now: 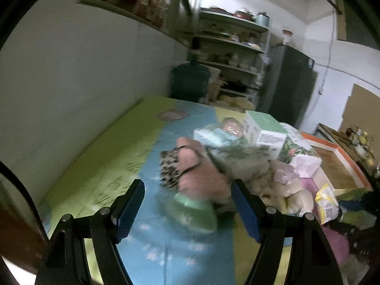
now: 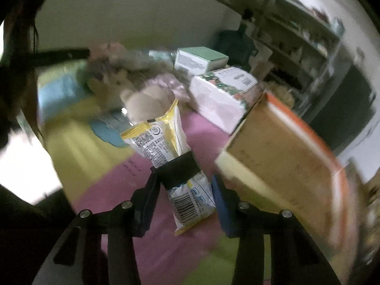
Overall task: Organize soft objects
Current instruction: 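Grasp the pink pouch with the left gripper while the right gripper holds the snack bag, then carry the pink pouch and snack bag over the cardboard box with both grippers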
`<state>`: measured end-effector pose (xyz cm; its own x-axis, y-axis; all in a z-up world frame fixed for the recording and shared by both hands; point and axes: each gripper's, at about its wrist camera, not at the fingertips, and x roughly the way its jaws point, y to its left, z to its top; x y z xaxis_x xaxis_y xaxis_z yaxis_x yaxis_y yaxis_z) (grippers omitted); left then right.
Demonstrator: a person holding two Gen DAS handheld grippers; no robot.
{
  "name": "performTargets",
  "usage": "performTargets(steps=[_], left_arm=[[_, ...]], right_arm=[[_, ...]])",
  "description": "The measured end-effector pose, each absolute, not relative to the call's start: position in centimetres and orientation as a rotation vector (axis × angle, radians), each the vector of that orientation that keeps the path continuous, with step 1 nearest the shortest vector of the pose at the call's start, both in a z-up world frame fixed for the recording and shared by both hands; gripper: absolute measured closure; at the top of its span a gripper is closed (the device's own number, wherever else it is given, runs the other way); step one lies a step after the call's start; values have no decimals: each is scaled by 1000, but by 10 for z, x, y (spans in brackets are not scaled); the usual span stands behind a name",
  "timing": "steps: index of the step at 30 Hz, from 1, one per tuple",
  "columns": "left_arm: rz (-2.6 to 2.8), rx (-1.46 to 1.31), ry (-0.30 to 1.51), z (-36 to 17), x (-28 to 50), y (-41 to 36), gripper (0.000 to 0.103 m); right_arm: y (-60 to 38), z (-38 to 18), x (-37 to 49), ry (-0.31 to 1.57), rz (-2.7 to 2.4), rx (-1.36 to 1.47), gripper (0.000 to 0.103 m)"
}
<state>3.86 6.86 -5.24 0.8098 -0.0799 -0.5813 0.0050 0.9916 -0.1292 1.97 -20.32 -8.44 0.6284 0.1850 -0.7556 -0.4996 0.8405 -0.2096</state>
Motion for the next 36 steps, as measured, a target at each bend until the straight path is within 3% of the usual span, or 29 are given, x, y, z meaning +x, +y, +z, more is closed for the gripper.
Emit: performTargets(steps=[4,7,13,19,36], left_arm=[[-33,-113,679,-59,65,65,31],[-48,-151,742,-67,79,67,61],[-48,-179,720,-66,81,70,86],[-69,-226,683,-63,74,77,91],[-109,-181,544,-19,49,60,92]], right_arm=[[-207,-81,19,797,410,-259,58],[-206,-81,15,784,409,-176,58],[-206,-80,12,776,405,-78,59],[-206,-80,11,764,422,-1,59],[-228,-53,2,654,411,139,60]])
